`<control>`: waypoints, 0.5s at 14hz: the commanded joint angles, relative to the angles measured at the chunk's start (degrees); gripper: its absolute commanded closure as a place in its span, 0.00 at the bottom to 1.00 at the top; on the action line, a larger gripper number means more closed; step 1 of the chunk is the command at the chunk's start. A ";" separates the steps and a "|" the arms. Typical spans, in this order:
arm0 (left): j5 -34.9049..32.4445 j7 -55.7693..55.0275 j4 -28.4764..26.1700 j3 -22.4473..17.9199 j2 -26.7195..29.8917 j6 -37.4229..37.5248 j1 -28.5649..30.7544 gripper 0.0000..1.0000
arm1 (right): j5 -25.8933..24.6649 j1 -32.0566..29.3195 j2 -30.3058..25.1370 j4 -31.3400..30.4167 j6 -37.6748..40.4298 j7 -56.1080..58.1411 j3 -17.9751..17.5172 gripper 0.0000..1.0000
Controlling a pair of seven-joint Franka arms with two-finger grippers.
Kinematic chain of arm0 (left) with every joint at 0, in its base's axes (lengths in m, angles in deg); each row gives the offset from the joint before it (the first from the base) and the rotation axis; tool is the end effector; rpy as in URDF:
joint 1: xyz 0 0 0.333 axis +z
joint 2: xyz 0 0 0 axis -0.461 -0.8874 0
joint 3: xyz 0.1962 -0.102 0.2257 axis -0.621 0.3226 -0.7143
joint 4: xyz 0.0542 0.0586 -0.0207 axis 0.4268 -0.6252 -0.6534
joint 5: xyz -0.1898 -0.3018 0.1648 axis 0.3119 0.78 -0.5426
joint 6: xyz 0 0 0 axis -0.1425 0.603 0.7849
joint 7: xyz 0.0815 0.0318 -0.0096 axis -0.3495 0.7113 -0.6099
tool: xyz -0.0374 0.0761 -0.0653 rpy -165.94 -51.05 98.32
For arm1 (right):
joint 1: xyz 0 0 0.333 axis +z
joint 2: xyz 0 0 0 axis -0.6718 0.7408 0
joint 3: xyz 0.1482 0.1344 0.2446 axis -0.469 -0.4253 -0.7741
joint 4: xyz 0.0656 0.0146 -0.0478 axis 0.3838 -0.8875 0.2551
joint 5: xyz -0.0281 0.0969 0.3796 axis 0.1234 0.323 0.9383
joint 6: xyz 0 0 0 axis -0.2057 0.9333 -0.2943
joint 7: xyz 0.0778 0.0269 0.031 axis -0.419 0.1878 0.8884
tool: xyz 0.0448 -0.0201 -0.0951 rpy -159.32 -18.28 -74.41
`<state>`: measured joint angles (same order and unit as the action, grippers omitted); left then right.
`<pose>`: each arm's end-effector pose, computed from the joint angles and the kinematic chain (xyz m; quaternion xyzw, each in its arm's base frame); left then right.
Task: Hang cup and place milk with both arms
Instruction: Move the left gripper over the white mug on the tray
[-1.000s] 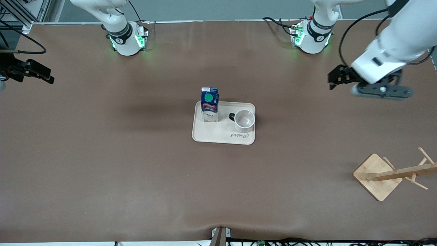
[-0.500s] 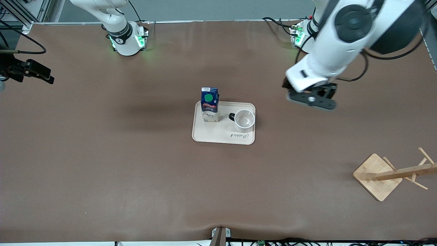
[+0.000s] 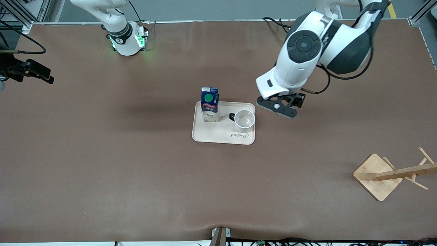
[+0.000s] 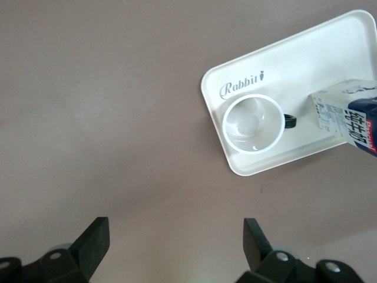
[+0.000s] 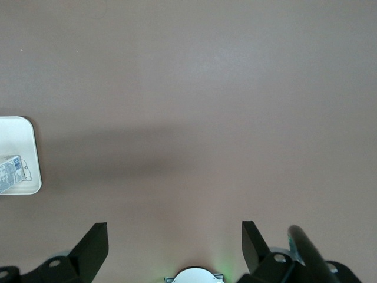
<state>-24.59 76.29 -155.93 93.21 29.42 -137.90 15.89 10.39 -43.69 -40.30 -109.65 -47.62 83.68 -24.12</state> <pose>0.5231 -0.3354 0.4744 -0.9719 0.2269 0.0565 0.0266 0.5308 -0.0114 0.6458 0.9981 -0.0372 -0.0486 0.0043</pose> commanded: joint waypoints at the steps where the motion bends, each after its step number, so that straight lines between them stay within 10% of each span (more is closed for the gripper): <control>1: -1.22 -0.19 -2.88 0.25 0.93 -3.01 -0.13 0.00 | -0.04 -0.27 -1.09 -1.00 -0.03 -0.52 -0.16 0.00; 7: -0.78 -0.28 -9.98 0.25 0.58 -13.45 -1.97 0.00 | 0.05 -0.88 -1.00 -0.91 -0.03 -0.43 -0.07 0.00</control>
<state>-24.59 76.29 -162.22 93.36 29.27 -147.09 14.89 10.39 -43.76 -40.30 -109.65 -47.62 83.67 -24.04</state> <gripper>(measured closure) 0.000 0.000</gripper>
